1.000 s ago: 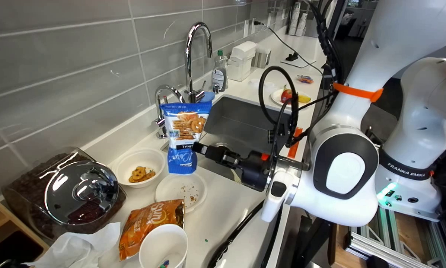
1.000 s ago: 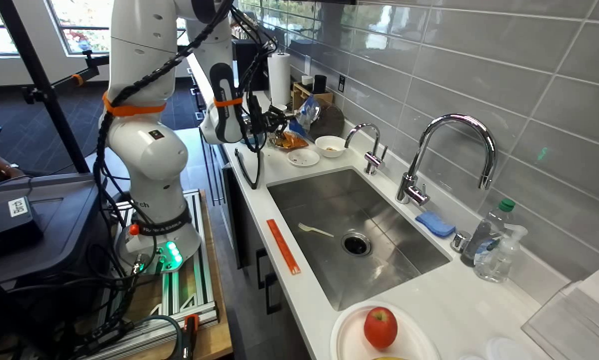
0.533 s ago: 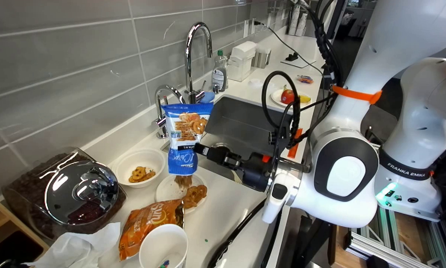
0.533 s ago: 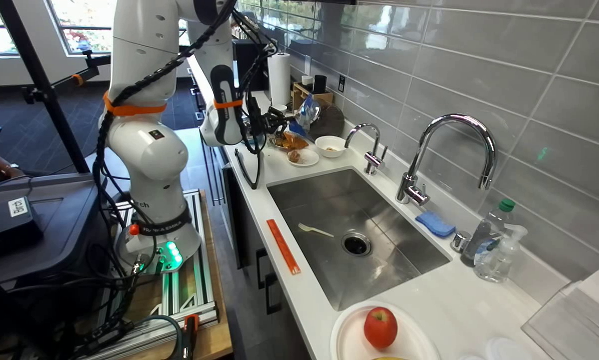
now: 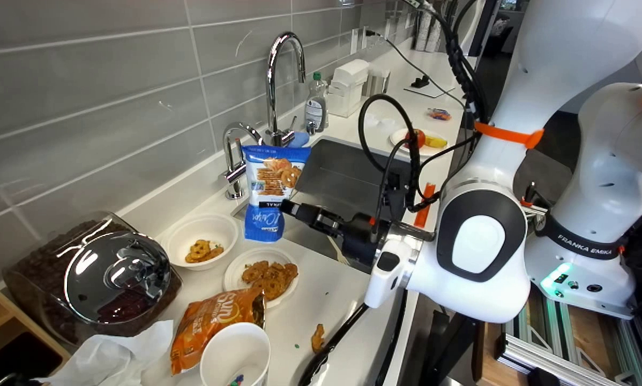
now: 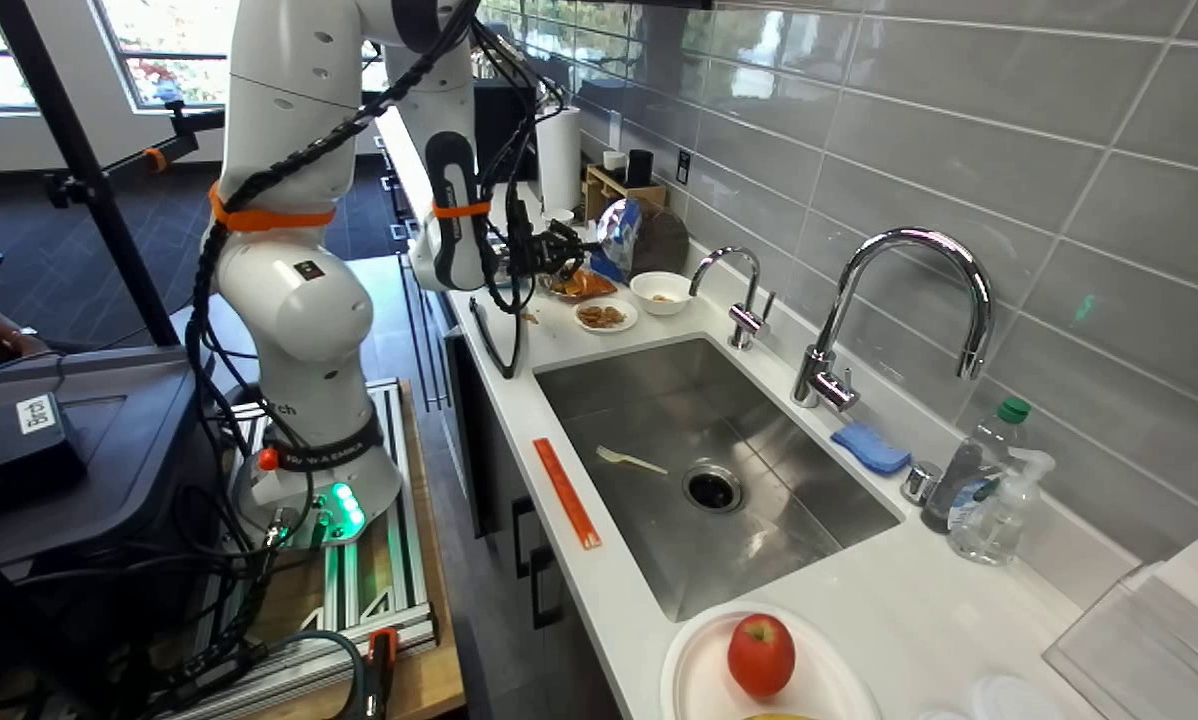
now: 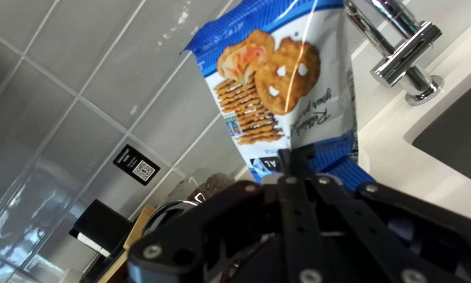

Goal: Move the white plate to the left counter, then pour the contents of the blue pack onto it

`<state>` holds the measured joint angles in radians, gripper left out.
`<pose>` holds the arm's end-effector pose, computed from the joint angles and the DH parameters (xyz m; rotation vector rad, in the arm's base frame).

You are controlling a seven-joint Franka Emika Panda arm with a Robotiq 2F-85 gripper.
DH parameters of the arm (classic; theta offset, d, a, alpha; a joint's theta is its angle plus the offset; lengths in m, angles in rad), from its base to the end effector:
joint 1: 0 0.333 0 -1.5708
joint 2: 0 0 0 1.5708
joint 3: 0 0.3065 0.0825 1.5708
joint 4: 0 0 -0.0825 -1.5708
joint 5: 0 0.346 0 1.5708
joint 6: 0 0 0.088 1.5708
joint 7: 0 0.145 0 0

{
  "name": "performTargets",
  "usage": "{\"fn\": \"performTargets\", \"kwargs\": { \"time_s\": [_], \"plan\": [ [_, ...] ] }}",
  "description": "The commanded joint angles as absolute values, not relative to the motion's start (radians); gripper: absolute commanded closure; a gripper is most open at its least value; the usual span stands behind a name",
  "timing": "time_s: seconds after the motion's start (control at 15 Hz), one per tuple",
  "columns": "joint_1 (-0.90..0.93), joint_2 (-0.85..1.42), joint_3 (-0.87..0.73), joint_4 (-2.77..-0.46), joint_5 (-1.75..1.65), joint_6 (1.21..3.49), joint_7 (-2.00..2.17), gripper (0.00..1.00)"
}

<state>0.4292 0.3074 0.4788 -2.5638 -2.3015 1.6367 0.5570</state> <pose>0.3602 0.3027 0.2213 0.6482 1.4457 0.7171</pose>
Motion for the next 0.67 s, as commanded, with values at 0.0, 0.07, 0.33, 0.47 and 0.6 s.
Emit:
{"fn": "performTargets", "kwargs": {
  "time_s": [0.0, 0.07, 0.33, 0.47, 0.6],
  "plan": [
    [0.394, 0.308, 0.493, -2.529, -2.228, 1.723, 0.607, 1.00],
    [0.389, 0.304, 0.493, -2.522, -2.213, 1.746, 0.619, 1.00],
    [0.378, 0.279, 0.495, -2.506, -2.164, 1.831, 0.661, 1.00],
    [0.373, 0.258, 0.495, -2.504, -2.136, 1.879, 0.682, 1.00],
    [0.368, 0.230, 0.495, -2.504, -2.102, 1.926, 0.701, 1.00]
  ]
}}
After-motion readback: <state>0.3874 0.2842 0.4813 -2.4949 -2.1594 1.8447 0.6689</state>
